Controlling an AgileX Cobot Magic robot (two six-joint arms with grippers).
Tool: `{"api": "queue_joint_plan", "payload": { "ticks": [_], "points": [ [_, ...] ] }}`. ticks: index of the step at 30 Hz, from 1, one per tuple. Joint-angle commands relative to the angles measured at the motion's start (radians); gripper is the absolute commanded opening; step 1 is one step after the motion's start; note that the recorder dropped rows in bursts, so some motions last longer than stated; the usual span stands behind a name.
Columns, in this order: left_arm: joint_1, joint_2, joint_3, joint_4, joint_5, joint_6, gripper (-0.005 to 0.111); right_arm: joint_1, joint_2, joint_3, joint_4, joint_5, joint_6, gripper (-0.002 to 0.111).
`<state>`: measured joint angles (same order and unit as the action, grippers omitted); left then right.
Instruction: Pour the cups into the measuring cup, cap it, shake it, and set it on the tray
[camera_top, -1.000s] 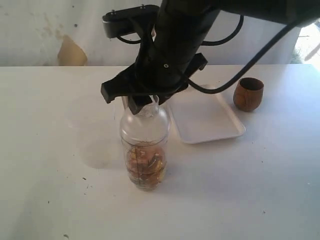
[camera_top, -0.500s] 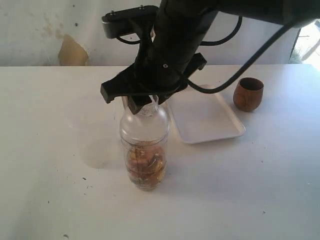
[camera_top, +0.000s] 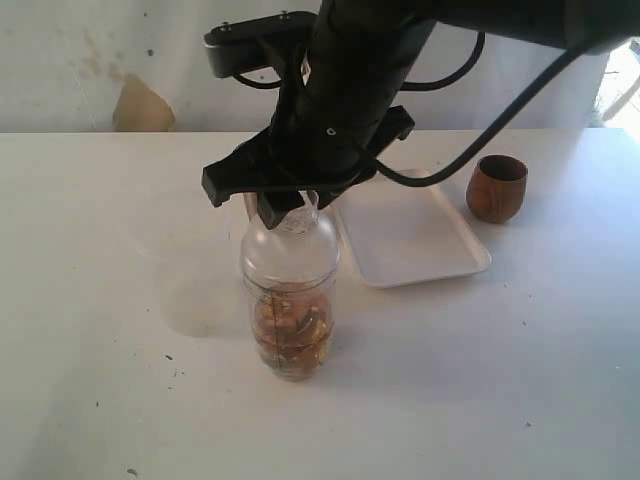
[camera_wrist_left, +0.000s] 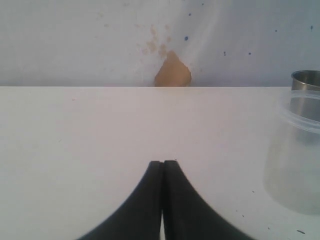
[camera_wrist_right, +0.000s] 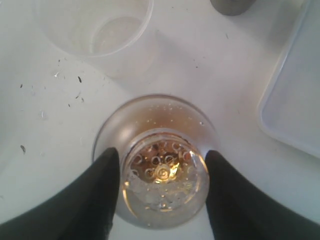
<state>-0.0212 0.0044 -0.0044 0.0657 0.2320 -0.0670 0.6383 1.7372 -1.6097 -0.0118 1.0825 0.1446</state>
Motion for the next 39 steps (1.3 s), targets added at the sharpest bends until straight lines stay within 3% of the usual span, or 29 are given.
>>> {"api": "queue_joint_plan", "payload": {
  "ticks": [1, 6, 9, 11, 33, 39],
  "points": [
    [-0.001, -0.004, 0.004, -0.005, 0.001, -0.004, 0.000, 0.000, 0.012, 0.005, -0.050, 0.035, -0.010, 0.023],
    [-0.001, -0.004, 0.004, -0.005, 0.001, -0.004, 0.000, 0.000, 0.012, 0.005, -0.050, 0.031, -0.014, 0.035],
    [-0.001, -0.004, 0.004, -0.005, 0.001, -0.004, 0.000, 0.000, 0.010, 0.005, -0.050, 0.031, -0.014, 0.057],
    [-0.001, -0.004, 0.004, -0.005, 0.001, -0.004, 0.000, 0.000, 0.010, 0.005, -0.050, 0.036, -0.021, 0.060],
    [-0.001, -0.004, 0.004, -0.005, 0.001, -0.004, 0.000, 0.000, -0.056, 0.005, -0.018, 0.036, -0.090, 0.059],
    [-0.001, -0.004, 0.004, -0.005, 0.001, -0.004, 0.000, 0.000, -0.086, 0.003, 0.023, 0.007, -0.125, 0.033]
  ]
}}
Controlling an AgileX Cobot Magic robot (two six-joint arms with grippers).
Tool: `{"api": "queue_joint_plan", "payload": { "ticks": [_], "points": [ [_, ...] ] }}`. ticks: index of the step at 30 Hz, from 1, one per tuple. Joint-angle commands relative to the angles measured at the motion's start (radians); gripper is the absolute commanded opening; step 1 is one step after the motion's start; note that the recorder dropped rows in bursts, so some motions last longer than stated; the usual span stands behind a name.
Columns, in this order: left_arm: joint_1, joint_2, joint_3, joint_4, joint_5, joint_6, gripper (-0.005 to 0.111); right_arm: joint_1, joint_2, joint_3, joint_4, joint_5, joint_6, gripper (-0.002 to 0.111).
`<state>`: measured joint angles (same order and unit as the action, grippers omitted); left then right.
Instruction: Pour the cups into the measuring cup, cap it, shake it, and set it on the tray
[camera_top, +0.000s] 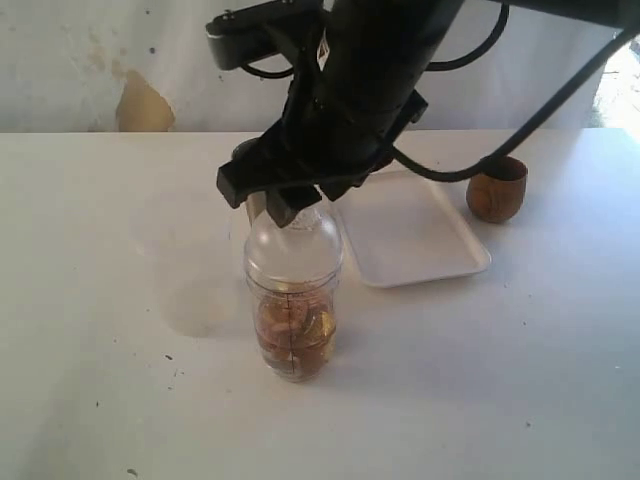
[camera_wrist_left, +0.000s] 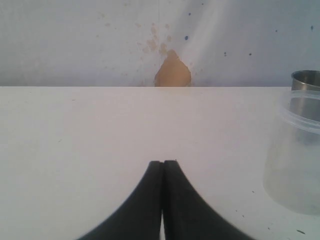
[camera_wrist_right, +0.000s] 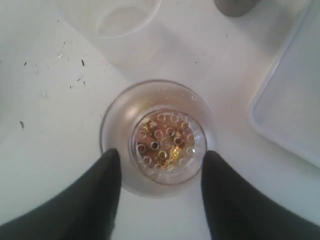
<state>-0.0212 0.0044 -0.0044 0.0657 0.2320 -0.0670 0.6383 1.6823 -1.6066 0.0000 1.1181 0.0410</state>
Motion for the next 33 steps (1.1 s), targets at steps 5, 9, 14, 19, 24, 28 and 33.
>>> {"api": "queue_joint_plan", "payload": {
  "ticks": [5, 9, 14, 19, 24, 28, 33],
  "points": [
    [-0.001, -0.004, 0.004, -0.005, 0.001, -0.004, 0.000, 0.000, -0.066, 0.000, 0.008, -0.113, -0.022, 0.007],
    [-0.001, -0.004, 0.004, -0.005, 0.001, -0.004, 0.000, 0.000, -0.066, 0.004, 0.008, -0.137, -0.022, 0.000],
    [-0.001, -0.004, 0.004, -0.005, 0.001, -0.004, 0.000, 0.000, -0.030, 0.004, 0.008, -0.116, -0.022, 0.000],
    [-0.001, -0.004, 0.004, -0.005, 0.001, -0.004, 0.000, 0.000, -0.007, 0.004, 0.008, -0.083, -0.022, 0.000],
    [-0.001, -0.004, 0.004, -0.005, 0.001, -0.004, 0.000, 0.012, 0.003, 0.004, 0.008, -0.063, -0.022, 0.000],
    [-0.001, -0.004, 0.004, -0.005, 0.001, -0.004, 0.000, 0.044, 0.005, 0.006, 0.000, -0.063, -0.022, 0.000],
    [-0.001, -0.004, 0.004, -0.005, 0.001, -0.004, 0.000, 0.058, 0.009, 0.006, 0.000, -0.063, -0.014, 0.000]
  ]
}}
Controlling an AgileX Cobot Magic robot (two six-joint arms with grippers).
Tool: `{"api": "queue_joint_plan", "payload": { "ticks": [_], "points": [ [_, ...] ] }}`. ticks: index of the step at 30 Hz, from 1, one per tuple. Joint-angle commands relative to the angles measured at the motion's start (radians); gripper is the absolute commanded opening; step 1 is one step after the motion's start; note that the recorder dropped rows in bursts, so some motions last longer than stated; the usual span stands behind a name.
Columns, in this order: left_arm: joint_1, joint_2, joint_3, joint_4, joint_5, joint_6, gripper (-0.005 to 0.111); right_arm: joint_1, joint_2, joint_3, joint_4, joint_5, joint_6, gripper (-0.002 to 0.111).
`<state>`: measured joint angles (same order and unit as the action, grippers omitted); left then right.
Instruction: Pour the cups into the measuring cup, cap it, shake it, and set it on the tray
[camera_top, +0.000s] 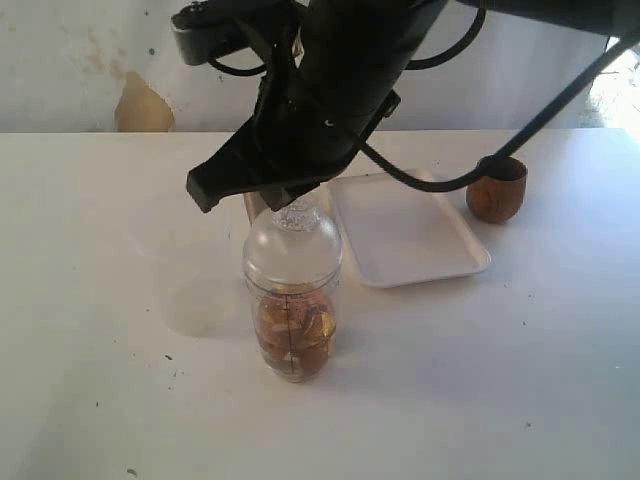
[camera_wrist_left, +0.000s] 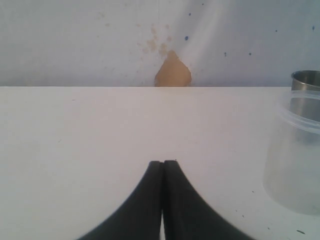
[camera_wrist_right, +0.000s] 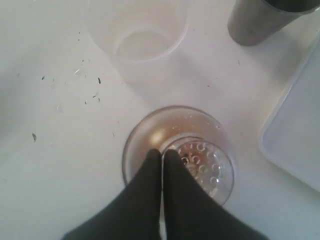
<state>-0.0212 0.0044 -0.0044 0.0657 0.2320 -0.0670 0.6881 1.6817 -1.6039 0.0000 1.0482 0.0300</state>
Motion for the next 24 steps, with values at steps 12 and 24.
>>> {"api": "queue_joint_plan", "payload": {
  "ticks": [12, 24],
  "points": [
    [-0.001, -0.004, 0.004, -0.005, 0.001, -0.004, 0.000, 0.008, 0.028, 0.012, -0.022, 0.021, 0.011, 0.000],
    [-0.001, -0.004, 0.004, -0.005, 0.001, -0.004, 0.000, 0.010, 0.053, 0.012, -0.045, 0.050, 0.011, 0.000]
  ]
}}
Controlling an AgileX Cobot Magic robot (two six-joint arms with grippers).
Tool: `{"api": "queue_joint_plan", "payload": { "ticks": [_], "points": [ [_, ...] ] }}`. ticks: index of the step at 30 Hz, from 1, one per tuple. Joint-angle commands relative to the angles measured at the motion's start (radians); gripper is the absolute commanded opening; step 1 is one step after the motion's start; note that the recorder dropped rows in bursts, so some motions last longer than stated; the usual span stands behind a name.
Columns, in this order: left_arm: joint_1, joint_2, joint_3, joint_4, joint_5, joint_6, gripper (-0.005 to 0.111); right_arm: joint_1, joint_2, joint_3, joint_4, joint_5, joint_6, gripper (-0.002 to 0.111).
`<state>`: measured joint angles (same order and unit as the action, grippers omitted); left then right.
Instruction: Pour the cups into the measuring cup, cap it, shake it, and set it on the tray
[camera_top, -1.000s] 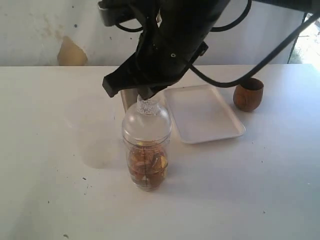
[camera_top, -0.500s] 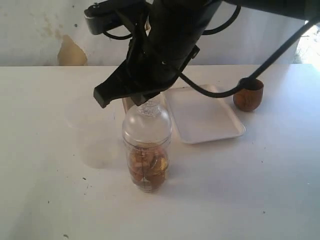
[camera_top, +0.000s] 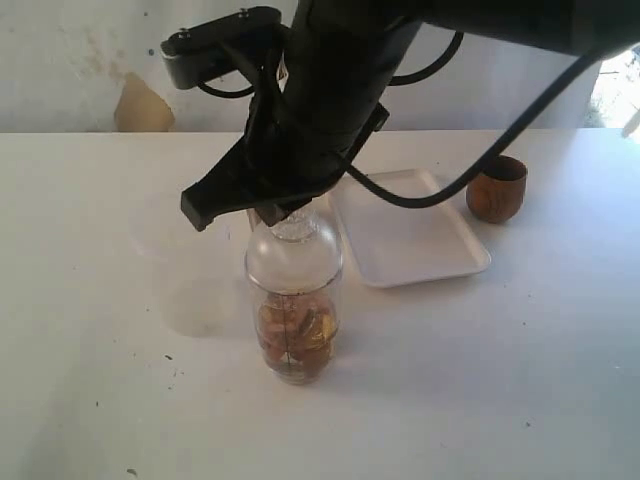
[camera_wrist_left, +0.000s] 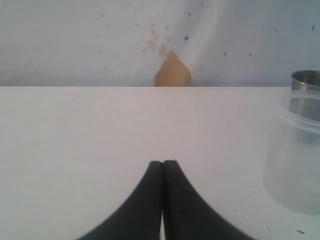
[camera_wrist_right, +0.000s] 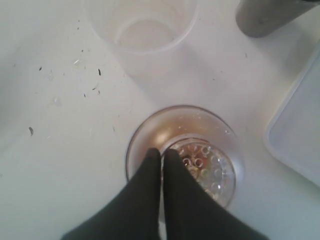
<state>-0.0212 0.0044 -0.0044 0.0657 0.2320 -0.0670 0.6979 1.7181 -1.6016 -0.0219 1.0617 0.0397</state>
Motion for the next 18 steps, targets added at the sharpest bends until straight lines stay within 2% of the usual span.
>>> {"api": "queue_joint_plan", "payload": {
  "ticks": [1, 18],
  "points": [
    [-0.001, -0.004, 0.004, -0.005, 0.001, -0.004, 0.000, 0.000, 0.017, 0.010, -0.023, 0.036, 0.002, 0.000],
    [-0.001, -0.004, 0.004, -0.005, 0.001, -0.004, 0.000, 0.000, -0.032, 0.008, -0.023, -0.016, 0.002, 0.000]
  ]
}}
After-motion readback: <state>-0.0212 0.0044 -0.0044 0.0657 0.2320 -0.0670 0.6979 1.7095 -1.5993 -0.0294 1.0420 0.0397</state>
